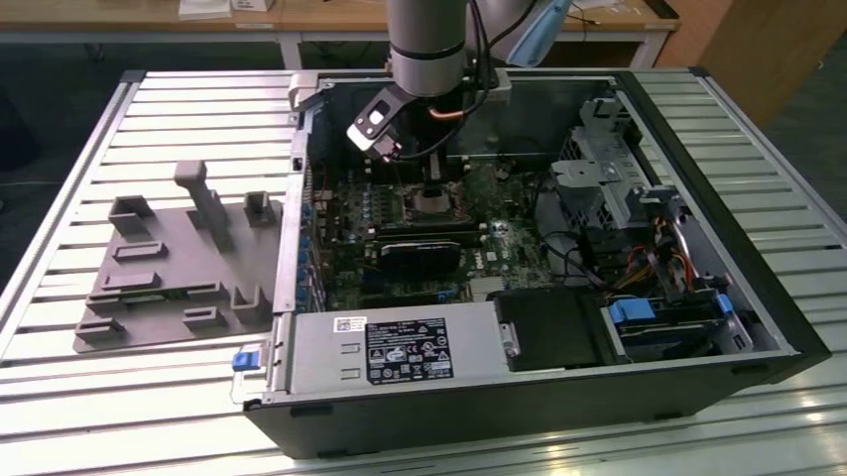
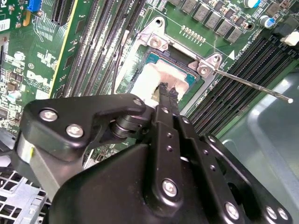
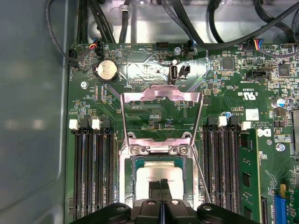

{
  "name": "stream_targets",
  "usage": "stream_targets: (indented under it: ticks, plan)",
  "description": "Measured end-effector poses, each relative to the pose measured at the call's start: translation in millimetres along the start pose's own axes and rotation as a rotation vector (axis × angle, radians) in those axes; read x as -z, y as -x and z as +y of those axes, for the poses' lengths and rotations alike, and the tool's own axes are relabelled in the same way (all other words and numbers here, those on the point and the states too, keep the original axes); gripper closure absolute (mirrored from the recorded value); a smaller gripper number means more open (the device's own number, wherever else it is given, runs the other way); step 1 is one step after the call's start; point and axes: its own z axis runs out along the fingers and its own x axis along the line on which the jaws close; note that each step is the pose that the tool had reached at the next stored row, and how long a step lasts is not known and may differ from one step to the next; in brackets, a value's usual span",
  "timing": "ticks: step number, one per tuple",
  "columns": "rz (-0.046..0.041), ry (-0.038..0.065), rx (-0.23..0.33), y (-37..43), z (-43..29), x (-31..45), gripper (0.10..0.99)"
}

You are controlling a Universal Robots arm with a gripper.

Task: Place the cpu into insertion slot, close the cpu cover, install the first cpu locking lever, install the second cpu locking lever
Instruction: 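Place the cpu into insertion slot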

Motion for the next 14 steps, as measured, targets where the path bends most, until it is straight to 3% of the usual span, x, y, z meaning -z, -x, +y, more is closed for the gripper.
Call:
stream_targets:
  ticks: [14]
  plan:
    - [-0.0002,0.0,0.0,0.4,0.0,-0.1,0.98]
